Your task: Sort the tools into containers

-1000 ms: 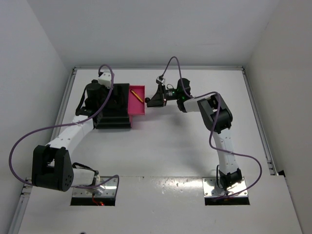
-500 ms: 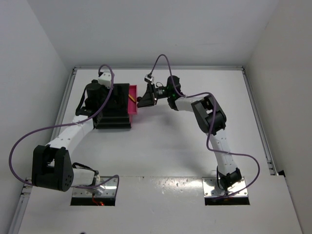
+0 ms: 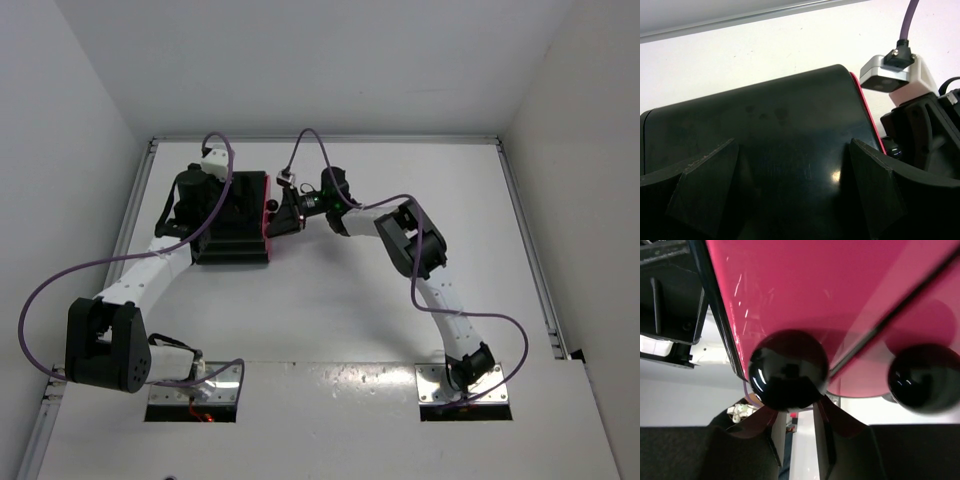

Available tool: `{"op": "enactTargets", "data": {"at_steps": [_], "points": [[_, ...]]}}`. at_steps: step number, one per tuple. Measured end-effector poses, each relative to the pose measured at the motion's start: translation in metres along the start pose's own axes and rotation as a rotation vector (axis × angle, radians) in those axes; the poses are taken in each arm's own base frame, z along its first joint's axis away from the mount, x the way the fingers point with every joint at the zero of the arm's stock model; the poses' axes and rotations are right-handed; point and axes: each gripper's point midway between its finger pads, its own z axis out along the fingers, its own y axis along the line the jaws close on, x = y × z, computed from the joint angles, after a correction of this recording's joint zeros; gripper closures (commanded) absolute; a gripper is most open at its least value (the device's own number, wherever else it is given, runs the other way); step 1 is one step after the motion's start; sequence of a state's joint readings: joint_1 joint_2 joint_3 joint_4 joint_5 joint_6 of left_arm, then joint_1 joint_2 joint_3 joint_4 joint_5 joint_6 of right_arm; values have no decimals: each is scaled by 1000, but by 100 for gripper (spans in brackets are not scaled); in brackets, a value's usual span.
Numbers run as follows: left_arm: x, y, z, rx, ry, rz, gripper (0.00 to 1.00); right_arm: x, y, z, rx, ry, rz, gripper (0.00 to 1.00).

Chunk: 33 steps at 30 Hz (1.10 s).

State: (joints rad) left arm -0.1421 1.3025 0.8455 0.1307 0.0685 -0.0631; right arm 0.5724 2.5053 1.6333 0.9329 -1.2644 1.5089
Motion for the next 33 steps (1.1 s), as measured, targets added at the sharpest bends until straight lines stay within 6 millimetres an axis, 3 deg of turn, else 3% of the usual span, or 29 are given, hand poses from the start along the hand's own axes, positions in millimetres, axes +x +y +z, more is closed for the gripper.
{"op": "enactTargets", "data": {"at_steps": [14, 17, 22, 28, 31, 33], "points": [[-1, -1, -3, 3, 1, 1, 0, 1, 7, 6, -10, 30, -26, 59], [-1, -1, -12, 8, 7, 2, 0, 3, 8, 5, -7, 22, -26, 59], [4, 3, -31, 3, 67, -1, 0, 15, 21, -14, 13, -5, -14, 58], [0, 36, -47, -78, 141, -26, 0, -4, 73, -60, 108, -107, -175, 55], [-17, 69, -60, -159, 132, -33, 0, -27, 100, -86, 268, -210, -311, 55], [-28, 94, -70, -219, 117, -34, 0, -30, 115, -104, 368, -258, -391, 54]]}}
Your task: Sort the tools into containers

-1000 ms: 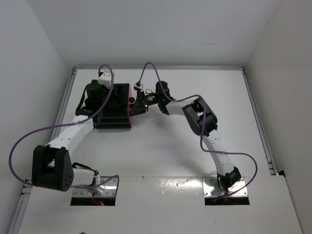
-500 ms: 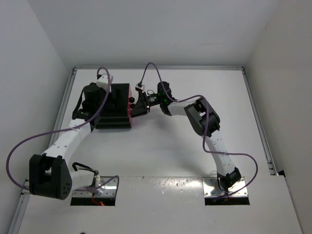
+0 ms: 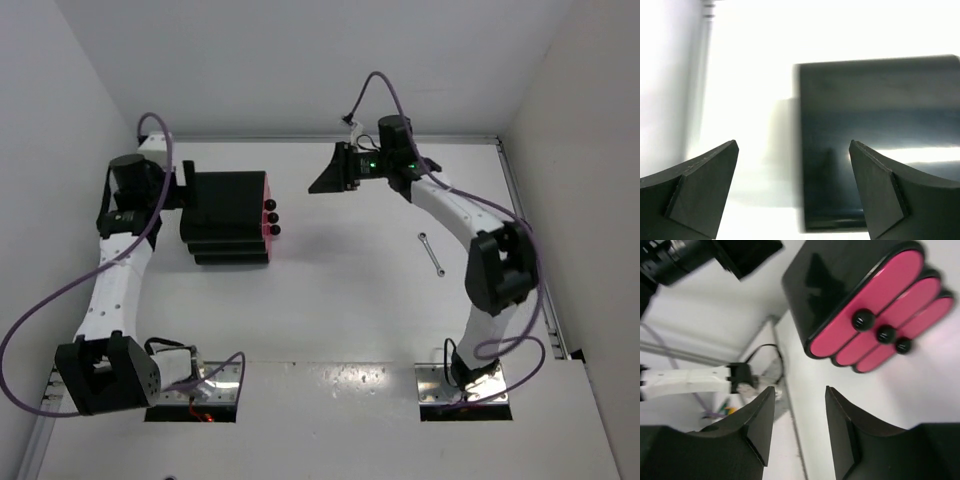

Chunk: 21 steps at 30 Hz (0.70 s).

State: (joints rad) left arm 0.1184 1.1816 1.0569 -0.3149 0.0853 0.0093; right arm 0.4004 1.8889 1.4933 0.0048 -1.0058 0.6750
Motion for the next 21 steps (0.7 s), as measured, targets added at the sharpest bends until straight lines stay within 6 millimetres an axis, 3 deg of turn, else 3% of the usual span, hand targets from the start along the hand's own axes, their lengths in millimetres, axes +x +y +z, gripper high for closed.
{"op": "enactTargets", "data": {"at_steps": [5, 9, 14, 21], "points": [[-2, 70, -14, -119, 25, 27, 0, 0, 7, -49, 153, -50, -106, 49], [28, 107, 1, -121, 131, 54, 0, 10, -20, -86, 251, -71, -66, 48], [94, 113, 33, -4, 319, 88, 0, 32, -58, -117, 335, -78, 46, 47], [151, 100, 62, 160, 445, 123, 0, 36, -60, -120, 338, -75, 52, 46]]}}
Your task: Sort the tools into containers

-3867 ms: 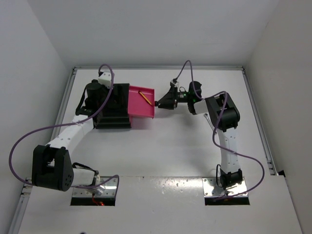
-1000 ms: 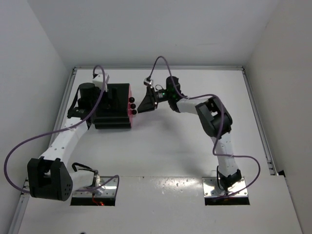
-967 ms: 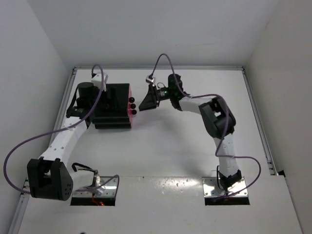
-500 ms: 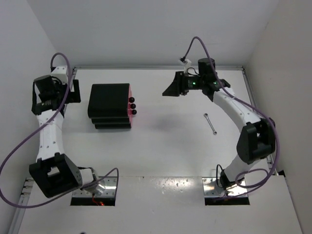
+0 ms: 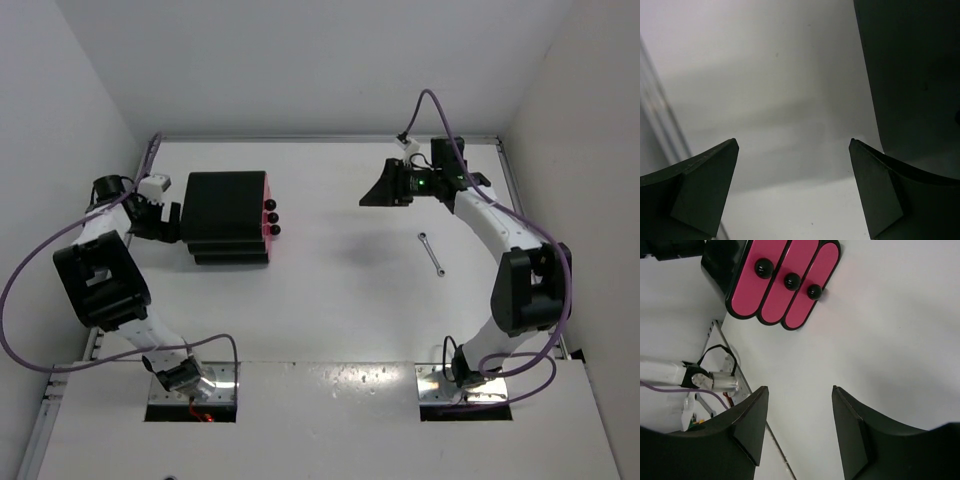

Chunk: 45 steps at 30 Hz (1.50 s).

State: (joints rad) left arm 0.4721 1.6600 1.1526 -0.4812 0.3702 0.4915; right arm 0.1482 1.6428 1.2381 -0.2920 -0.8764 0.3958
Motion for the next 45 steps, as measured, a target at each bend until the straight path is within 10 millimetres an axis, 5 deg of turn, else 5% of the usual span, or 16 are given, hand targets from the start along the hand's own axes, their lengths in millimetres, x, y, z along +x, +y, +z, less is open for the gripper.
{"op": "enactTargets", "data": {"at_steps": [9, 23, 45], "points": [[43, -19, 52, 129, 80, -86, 0, -1, 2, -1, -12, -2, -3, 44], [28, -44, 65, 86, 32, -43, 0, 0, -3, -4, -5, -7, 7, 44], [0, -176, 80, 210, 20, 104, 0, -4, -36, -31, 78, -64, 73, 41]]}}
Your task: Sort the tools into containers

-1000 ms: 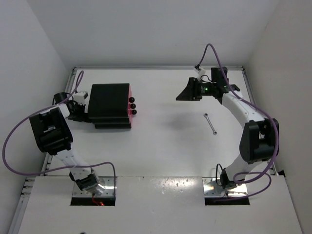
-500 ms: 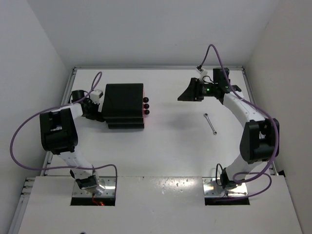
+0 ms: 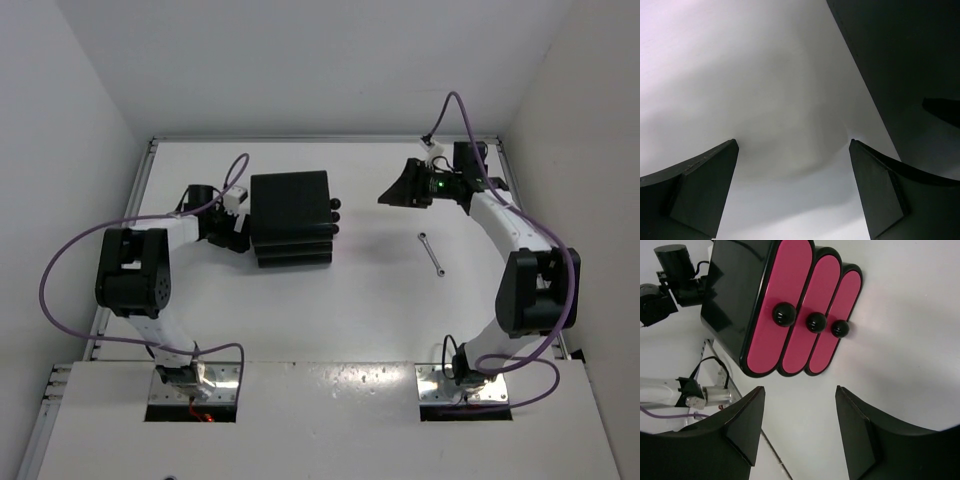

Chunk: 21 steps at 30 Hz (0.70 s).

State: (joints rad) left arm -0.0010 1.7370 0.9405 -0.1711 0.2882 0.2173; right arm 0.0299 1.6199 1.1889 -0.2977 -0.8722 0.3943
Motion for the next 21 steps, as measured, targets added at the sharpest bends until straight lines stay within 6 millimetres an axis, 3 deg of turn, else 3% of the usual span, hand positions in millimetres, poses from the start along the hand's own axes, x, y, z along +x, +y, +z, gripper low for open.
{"op": "enactTargets", "data": {"at_steps": [12, 21], "points": [[-32, -46, 26, 56, -12, 43, 0, -14, -12, -22, 41, -63, 9, 40], [-44, -54, 35, 41, -30, 40, 0, -7, -27, -31, 107, -54, 26, 40]]}}
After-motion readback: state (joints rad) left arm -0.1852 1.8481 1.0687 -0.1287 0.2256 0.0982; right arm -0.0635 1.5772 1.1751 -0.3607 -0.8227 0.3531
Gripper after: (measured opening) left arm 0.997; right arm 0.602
